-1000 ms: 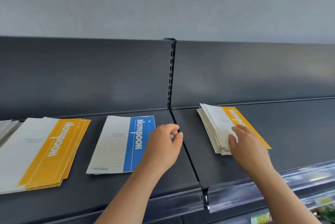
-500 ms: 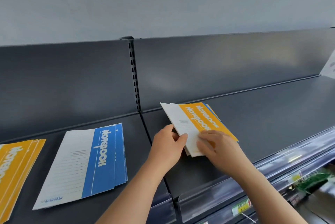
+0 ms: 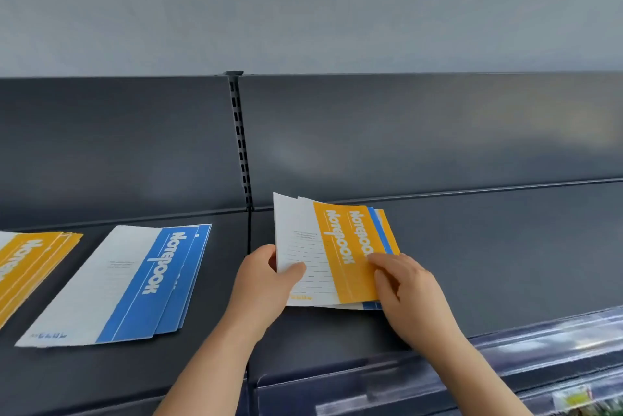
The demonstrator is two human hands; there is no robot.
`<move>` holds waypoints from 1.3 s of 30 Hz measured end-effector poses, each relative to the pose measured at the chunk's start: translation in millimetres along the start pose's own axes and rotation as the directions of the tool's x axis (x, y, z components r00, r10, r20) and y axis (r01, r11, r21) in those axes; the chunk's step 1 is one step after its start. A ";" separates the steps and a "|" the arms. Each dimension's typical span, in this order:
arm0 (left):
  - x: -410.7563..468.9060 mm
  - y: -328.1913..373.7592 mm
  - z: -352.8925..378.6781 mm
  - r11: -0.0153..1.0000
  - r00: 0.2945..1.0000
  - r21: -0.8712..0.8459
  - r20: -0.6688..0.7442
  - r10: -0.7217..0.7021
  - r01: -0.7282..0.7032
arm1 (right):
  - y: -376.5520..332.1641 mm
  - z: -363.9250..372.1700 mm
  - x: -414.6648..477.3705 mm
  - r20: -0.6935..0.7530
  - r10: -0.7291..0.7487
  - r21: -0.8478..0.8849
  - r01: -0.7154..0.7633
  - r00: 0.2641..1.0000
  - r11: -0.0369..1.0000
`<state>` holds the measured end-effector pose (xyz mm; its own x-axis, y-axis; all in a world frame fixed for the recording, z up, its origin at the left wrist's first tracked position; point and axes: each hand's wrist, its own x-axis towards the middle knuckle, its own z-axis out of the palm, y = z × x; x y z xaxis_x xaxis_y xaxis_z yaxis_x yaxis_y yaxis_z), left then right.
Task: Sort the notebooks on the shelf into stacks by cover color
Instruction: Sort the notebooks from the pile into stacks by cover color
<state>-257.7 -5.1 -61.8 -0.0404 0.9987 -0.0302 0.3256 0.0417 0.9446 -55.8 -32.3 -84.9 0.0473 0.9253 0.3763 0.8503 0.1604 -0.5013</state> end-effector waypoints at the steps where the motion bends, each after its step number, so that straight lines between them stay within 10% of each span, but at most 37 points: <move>1: -2.4 0.2 -0.8 1.000 1.000 -0.015 -0.013 -0.004 0.004 | 1.9 1.1 -0.1 -0.027 0.026 0.004 -0.026 0.999 1.000; 32: -25.0 3.3 -0.6 0.998 0.957 0.000 -0.282 -0.063 0.066 | -1.0 -1.8 4.7 0.073 0.019 0.072 -0.024 0.997 0.997; 39: -44.6 3.7 -40.6 0.991 0.949 -0.130 -0.309 -0.060 0.021 | -59.0 11.2 13.6 0.178 0.034 0.340 -0.094 0.983 0.936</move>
<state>-293.1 -50.6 -43.7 -0.3496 0.9368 0.0154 0.1994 0.0583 0.9782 -111.2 -25.4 -59.0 -0.0180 0.9766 0.2141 0.6131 0.1799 -0.7693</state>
